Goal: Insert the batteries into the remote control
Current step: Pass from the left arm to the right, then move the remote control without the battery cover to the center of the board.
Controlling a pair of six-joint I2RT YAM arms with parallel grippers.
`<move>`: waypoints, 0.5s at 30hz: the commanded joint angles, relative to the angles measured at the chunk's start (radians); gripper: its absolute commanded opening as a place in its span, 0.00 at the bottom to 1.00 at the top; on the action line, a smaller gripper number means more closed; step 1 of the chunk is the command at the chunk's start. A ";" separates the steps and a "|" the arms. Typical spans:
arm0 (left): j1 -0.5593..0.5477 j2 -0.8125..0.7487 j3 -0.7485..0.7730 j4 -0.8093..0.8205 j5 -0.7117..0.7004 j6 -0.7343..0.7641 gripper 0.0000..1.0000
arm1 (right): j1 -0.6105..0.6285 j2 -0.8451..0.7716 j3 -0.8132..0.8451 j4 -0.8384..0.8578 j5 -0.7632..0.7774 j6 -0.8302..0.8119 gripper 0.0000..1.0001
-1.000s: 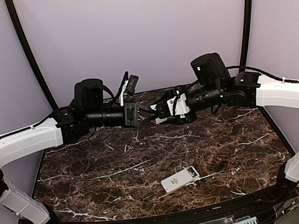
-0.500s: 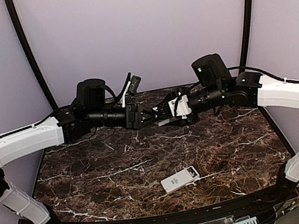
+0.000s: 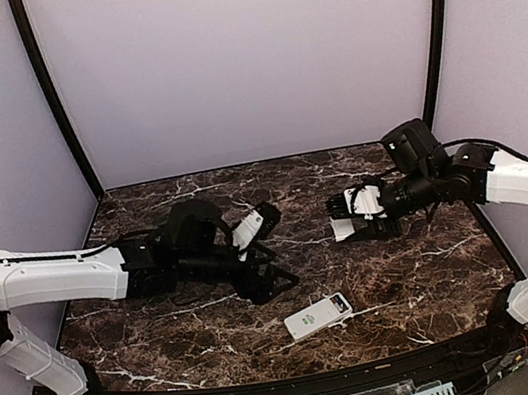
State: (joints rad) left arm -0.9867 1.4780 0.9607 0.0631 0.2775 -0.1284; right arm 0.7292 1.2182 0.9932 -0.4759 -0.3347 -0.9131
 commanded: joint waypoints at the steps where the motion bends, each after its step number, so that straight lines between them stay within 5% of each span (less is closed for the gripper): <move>1: -0.098 0.104 -0.035 -0.012 -0.092 0.239 0.88 | -0.022 -0.053 -0.048 -0.021 0.019 0.054 0.39; 15: -0.120 0.387 0.044 -0.035 -0.017 0.357 0.94 | -0.024 -0.072 -0.103 0.002 0.014 0.064 0.39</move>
State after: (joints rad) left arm -1.0988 1.8362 0.9676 0.0525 0.2470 0.1749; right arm 0.7105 1.1610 0.9035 -0.4938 -0.3168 -0.8627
